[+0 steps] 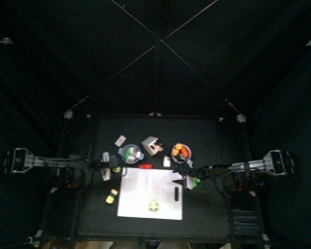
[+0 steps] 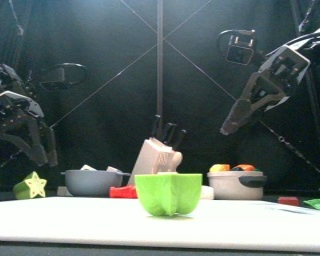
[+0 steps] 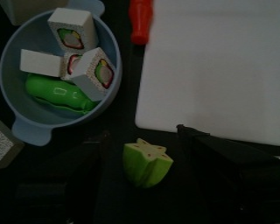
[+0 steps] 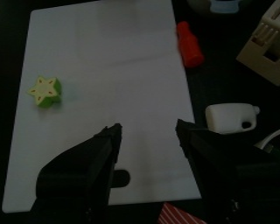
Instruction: Grab starfrui bottom
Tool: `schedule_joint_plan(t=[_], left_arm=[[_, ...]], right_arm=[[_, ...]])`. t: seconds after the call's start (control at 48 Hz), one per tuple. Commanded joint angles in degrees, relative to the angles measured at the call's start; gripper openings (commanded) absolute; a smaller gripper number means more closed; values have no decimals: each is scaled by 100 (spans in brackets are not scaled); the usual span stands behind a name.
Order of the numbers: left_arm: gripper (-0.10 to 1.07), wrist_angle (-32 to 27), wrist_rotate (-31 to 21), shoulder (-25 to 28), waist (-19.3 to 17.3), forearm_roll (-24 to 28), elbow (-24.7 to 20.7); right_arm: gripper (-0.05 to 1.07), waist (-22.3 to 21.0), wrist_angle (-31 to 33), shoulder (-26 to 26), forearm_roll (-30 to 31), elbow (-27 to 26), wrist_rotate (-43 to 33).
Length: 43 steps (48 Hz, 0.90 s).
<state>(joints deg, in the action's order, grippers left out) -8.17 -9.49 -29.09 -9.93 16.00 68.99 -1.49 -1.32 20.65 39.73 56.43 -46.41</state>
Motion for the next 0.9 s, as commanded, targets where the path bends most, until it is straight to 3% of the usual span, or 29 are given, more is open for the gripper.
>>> schedule_joint_plan(t=[0.0,0.083,0.292,0.417,0.646,0.667,0.792,0.875], left_arm=[[96,44,0,-26,35,-18,-88],[96,123,0,-18,132,-44,-158],[96,703,0,264,1063,-237,-606],[96,791,-18,844,1450,-527,-1063],[96,650,26,1934,1960,-1564,-2004],[96,501,88,2162,2065,-1538,-2250],[96,554,149,2505,2382,-1125,-2470],[96,756,123,2760,2522,-1134,-2689]], right_arm=[[88,-18,-26,62,0,-105,9],[88,-18,-35,62,-9,-97,9],[88,-26,-35,53,9,-114,9],[88,-44,-35,18,-18,-132,9],[88,-44,9,0,-26,-114,-26],[88,-44,9,0,-26,-114,-26],[88,-44,18,0,-18,-97,-26],[88,-44,26,0,-26,-88,-26]])
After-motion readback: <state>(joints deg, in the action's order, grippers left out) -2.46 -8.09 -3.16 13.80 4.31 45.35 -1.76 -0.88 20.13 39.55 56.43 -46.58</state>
